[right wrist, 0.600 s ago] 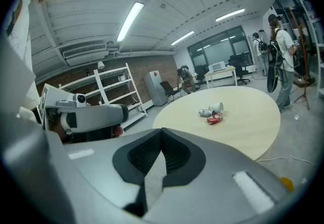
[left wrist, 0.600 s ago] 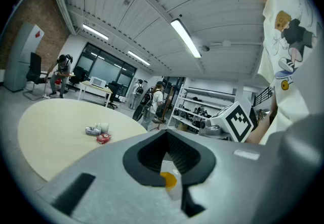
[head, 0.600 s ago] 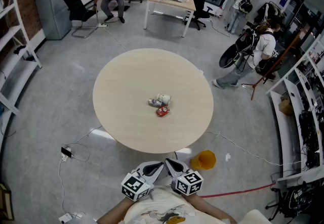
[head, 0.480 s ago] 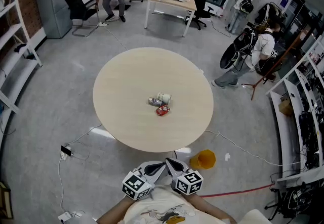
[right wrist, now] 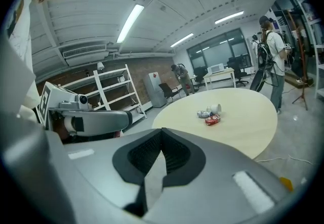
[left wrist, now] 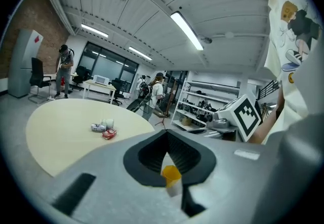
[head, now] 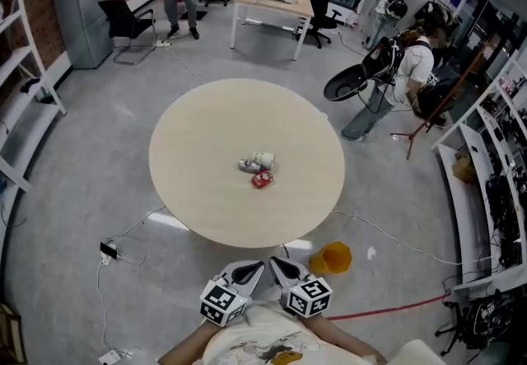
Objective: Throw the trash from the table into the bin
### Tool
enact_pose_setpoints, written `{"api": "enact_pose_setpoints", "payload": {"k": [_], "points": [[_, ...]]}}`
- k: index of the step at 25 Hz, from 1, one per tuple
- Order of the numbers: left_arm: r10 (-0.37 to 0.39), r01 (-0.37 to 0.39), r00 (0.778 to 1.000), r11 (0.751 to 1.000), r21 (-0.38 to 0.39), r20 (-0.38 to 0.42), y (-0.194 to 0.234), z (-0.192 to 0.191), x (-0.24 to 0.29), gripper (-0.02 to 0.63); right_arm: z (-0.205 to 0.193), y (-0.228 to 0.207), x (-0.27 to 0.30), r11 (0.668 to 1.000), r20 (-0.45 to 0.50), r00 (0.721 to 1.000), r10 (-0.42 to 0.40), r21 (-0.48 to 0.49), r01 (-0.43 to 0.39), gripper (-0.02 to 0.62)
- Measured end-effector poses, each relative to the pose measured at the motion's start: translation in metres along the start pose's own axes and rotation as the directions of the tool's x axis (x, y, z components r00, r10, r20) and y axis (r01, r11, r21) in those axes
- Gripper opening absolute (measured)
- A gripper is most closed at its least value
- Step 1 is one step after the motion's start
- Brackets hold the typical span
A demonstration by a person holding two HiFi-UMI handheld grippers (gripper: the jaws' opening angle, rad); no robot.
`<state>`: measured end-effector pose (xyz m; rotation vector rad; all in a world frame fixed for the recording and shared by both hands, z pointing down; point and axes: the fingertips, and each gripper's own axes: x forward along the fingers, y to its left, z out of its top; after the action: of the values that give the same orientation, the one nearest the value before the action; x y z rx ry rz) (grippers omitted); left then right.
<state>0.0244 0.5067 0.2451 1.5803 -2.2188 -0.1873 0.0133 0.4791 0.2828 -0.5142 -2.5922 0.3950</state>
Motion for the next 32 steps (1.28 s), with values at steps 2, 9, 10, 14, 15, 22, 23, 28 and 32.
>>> {"api": "enact_pose_setpoints", "payload": {"k": [2, 9, 10, 14, 15, 22, 23, 28, 32], "points": [[0.001, -0.001, 1.000, 1.000, -0.010, 0.001, -0.001, -0.002, -0.001, 0.002, -0.001, 0.001, -0.001, 1.000, 0.006, 1.000, 0.008, 0.015, -0.008, 0.003], [-0.045, 0.044, 0.999, 0.998, -0.047, -0.022, -0.017, -0.006, 0.000, 0.002, -0.007, 0.002, -0.021, 0.999, -0.007, 0.999, -0.048, 0.007, 0.048, 0.003], [-0.056, 0.054, 0.998, 0.997, -0.058, -0.027, -0.020, -0.009, 0.003, 0.002, -0.010, -0.002, -0.024, 0.998, -0.015, 0.998, -0.059, 0.013, 0.059, 0.003], [-0.062, 0.059, 0.998, 0.994, -0.088, -0.029, -0.015, -0.010, 0.023, 0.003, -0.008, -0.034, -0.025, 0.995, -0.024, 0.995, -0.095, 0.034, 0.096, 0.003], [-0.057, 0.053, 0.998, 0.994, -0.096, -0.033, -0.013, -0.010, 0.027, 0.003, -0.007, -0.040, -0.024, 0.994, -0.026, 0.995, -0.101, 0.041, 0.102, 0.003], [0.017, -0.022, 0.999, 0.994, -0.105, -0.050, 0.021, 0.008, 0.079, 0.003, 0.018, -0.103, 0.000, 0.994, -0.044, 0.996, -0.081, 0.064, 0.084, 0.003], [0.033, -0.038, 0.998, 0.994, -0.101, -0.056, 0.030, 0.014, 0.090, 0.003, 0.025, -0.113, 0.008, 0.995, -0.043, 0.997, -0.065, 0.070, 0.068, 0.003], [0.111, -0.120, 0.990, 0.987, -0.106, -0.085, 0.053, 0.038, 0.133, 0.003, 0.060, -0.155, 0.035, 0.997, -0.028, 1.000, 0.009, 0.079, -0.006, 0.003], [0.201, -0.214, 0.975, 0.965, -0.153, -0.093, 0.067, 0.058, 0.163, 0.004, 0.087, -0.183, 0.043, 0.997, -0.042, 0.997, 0.066, 0.033, -0.065, 0.014]]}}
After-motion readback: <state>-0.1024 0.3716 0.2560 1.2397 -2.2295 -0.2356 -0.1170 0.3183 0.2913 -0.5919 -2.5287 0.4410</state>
